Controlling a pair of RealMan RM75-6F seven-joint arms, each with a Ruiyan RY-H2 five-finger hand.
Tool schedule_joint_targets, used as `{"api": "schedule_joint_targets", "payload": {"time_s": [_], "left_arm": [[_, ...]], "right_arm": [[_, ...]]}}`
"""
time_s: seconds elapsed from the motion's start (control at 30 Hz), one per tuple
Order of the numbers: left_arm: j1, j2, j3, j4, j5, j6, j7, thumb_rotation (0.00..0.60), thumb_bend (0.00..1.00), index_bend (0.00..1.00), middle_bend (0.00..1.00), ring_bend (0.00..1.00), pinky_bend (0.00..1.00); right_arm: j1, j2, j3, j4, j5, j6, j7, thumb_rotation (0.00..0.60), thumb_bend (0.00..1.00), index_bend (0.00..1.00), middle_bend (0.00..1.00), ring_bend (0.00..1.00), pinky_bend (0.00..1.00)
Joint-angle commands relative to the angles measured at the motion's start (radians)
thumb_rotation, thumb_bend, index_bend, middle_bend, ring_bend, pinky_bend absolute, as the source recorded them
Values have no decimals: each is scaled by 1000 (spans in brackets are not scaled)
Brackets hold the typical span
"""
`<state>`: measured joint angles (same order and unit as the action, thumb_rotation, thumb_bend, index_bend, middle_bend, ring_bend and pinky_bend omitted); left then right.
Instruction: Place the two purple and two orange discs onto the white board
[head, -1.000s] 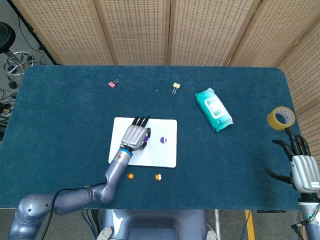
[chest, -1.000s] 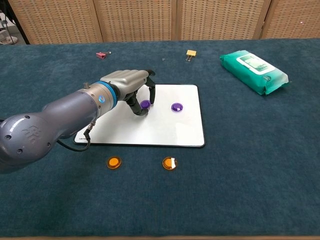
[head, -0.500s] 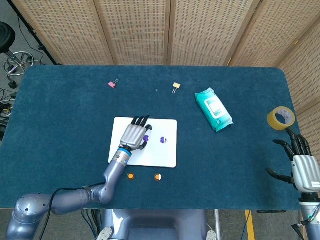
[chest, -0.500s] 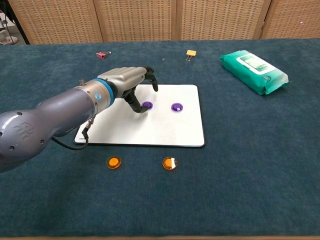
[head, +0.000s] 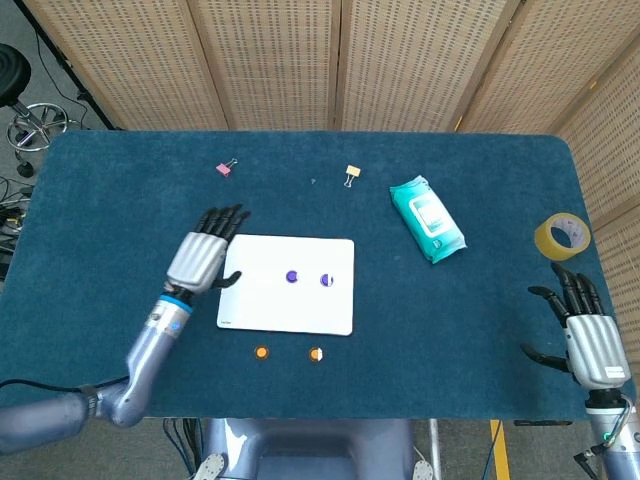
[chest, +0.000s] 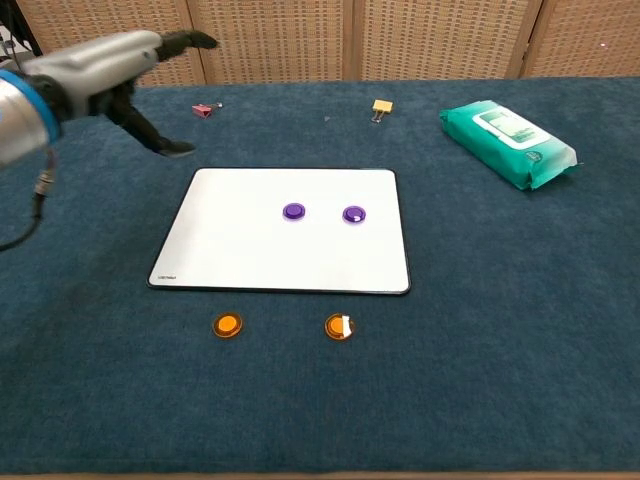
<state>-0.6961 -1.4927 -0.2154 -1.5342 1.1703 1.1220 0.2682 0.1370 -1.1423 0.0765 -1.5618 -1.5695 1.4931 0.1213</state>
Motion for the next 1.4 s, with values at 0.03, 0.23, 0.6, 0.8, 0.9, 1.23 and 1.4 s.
{"api": "schedule_joint_targets", "payload": {"time_s": [0.03, 0.23, 0.6, 0.8, 0.9, 1.23, 1.4], "left_arm": [[106, 137, 60, -74, 119, 101, -125, 600, 129, 0, 0, 0, 0], [234, 281, 122, -89, 193, 213, -265, 600, 104, 0, 0, 0, 0], [385, 444, 169, -182, 221, 316, -378, 600, 104, 0, 0, 0, 0], [415, 458, 168, -188, 241, 337, -420, 600, 104, 0, 0, 0, 0], [425, 463, 168, -181, 250, 336, -434, 600, 104, 0, 0, 0, 0], [447, 476, 147, -173, 255, 342, -465, 600, 104, 0, 0, 0, 0], [454, 478, 143, -174, 260, 340, -471, 600, 104, 0, 0, 0, 0]], "right_arm": [[13, -4, -14, -2, -23, -20, -8, 600, 33, 248, 0, 0, 0], [105, 10, -59, -24, -149, -130, 2, 600, 23, 250, 0, 0, 0], [331, -33, -63, -154, -202, -459, -105, 600, 14, 272, 0, 0, 0], [408, -124, -37, -170, -152, -572, -181, 600, 61, 298, 0, 0, 0], [451, -202, -16, -154, -112, -629, -235, 600, 65, 306, 0, 0, 0], [529, -403, 53, -68, 101, -718, -453, 600, 133, 330, 0, 0, 0], [563, -450, 63, -40, 159, -740, -507, 600, 134, 335, 0, 0, 0]]}}
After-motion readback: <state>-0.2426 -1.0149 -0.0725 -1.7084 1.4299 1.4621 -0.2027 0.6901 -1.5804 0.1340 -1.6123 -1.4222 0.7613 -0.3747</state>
